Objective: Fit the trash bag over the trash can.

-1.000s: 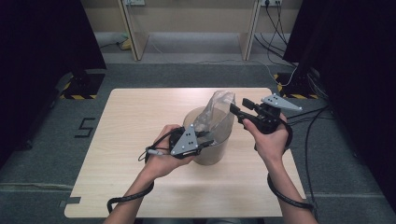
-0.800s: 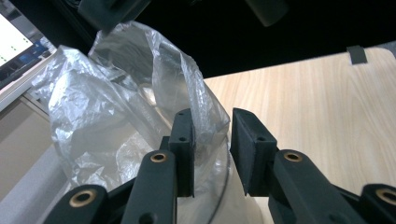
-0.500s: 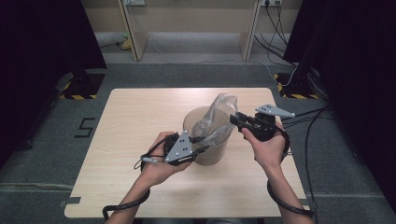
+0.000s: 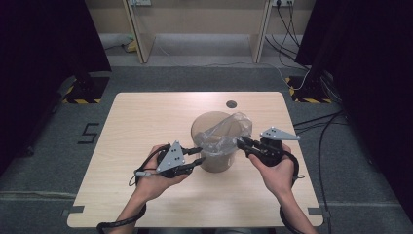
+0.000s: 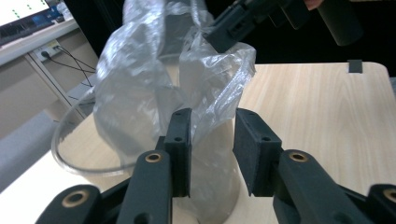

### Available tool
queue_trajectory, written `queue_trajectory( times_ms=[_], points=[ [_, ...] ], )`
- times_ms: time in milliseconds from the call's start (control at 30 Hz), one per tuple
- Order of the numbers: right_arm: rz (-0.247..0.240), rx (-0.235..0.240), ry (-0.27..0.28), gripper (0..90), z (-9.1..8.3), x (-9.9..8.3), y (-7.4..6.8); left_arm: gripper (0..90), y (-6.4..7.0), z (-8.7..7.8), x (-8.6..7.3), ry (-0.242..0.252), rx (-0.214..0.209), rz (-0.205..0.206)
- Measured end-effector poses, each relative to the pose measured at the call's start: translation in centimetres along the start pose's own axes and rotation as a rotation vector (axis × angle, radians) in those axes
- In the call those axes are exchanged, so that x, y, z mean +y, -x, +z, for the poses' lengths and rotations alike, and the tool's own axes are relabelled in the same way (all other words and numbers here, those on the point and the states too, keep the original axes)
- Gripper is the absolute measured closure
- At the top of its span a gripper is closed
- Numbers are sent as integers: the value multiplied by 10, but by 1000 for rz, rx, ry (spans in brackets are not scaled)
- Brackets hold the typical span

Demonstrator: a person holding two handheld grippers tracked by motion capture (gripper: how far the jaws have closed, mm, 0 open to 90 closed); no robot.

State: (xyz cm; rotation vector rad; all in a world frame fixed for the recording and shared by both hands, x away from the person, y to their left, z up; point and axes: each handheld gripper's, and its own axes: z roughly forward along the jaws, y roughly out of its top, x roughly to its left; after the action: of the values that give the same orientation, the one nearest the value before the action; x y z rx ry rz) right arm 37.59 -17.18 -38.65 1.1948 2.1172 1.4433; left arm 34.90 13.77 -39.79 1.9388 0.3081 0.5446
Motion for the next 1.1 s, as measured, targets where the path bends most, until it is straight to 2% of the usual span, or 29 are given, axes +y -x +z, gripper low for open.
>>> queue_trajectory(
  times_ms=[133, 267, 367, 467, 500, 600, 700, 867, 967, 1100],
  points=[
    [-22, -5, -17, 725, -1, -7, -4, 620, -1, -6, -6, 11, 1, -43],
    [-53, -12, -16, 724, -2, -7, -9, 526, 0, -15, 1, 95, 6, -111],
    [-63, -17, -10, 722, -2, -4, -12, 434, -1, -20, 10, 134, 38, -147],
    [-67, -19, -9, 718, -2, -2, -13, 347, -7, -22, 19, 172, 61, -203],
    [-67, -19, -9, 718, -2, -2, -13, 347, -8, -22, 21, 182, 67, -228],
    [-73, -23, -8, 717, -1, -2, -14, 312, -14, -19, 27, 176, 94, -270],
    [-72, -23, -10, 717, -1, -2, -13, 318, -20, -12, 28, 157, 108, -321],
    [-72, -22, -10, 716, -1, -2, -13, 370, -24, 0, 26, 115, 93, -376],
    [-71, -24, -10, 715, -1, -3, -13, 432, -27, 4, 22, 102, 83, -417],
    [-77, -24, -9, 716, -1, -4, -13, 587, -29, 10, 17, 106, 42, -481]
  ],
)
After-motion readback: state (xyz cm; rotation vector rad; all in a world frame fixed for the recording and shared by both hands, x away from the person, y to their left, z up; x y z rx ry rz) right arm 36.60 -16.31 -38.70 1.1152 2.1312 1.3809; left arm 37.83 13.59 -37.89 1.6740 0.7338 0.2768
